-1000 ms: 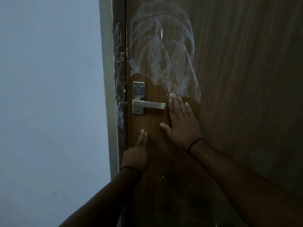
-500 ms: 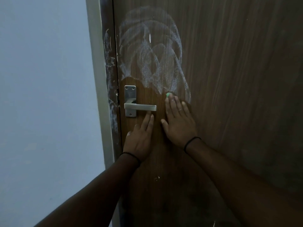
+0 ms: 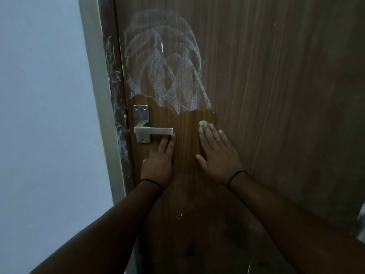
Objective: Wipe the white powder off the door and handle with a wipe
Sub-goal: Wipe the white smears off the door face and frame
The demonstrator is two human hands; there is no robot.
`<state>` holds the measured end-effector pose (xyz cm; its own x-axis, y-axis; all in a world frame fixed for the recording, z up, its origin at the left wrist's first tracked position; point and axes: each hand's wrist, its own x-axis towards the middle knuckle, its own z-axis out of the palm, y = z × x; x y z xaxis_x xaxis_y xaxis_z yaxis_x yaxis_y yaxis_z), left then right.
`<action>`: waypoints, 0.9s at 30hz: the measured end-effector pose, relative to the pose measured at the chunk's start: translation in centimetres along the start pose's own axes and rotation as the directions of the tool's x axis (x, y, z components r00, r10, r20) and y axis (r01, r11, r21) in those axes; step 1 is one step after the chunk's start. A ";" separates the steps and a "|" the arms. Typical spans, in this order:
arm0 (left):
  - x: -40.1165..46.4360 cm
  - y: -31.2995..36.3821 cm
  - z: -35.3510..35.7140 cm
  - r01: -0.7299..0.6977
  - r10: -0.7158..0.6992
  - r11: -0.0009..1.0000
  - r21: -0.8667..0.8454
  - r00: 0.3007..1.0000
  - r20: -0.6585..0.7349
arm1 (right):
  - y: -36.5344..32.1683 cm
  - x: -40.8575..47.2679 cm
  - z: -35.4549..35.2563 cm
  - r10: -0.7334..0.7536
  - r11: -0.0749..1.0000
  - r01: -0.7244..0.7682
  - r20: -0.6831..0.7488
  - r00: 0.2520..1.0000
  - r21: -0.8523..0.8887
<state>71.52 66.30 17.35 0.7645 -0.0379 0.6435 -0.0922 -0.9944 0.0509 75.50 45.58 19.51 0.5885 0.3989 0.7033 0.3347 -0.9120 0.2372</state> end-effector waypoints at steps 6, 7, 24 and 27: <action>0.3 0.2 -0.2 -0.015 0.014 0.998 0.054 1.000 0.006 | 0.6 0.3 -0.4 0.083 0.996 -0.082 -0.038 0.996 0.019; 0.4 0.3 -0.3 -0.017 0.016 0.998 0.068 1.000 0.009 | 0.4 0.3 -0.3 0.053 0.999 -0.052 -0.035 0.998 0.013; 1.0 1.3 -1.7 0.037 -0.042 0.998 0.060 0.994 0.099 | -0.5 3.4 -2.1 -0.064 0.998 0.062 -0.055 0.996 -0.034; 0.8 0.8 -1.8 0.032 -0.037 0.998 0.053 0.994 0.100 | -0.1 5.1 -3.6 0.020 1.000 -0.018 -0.101 0.995 0.023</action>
<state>70.92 65.70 19.33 0.8274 -0.0107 0.5615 -0.0337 -0.9990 0.0306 75.86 47.39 25.50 0.5177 0.3684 0.7721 0.3411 -0.9166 0.2086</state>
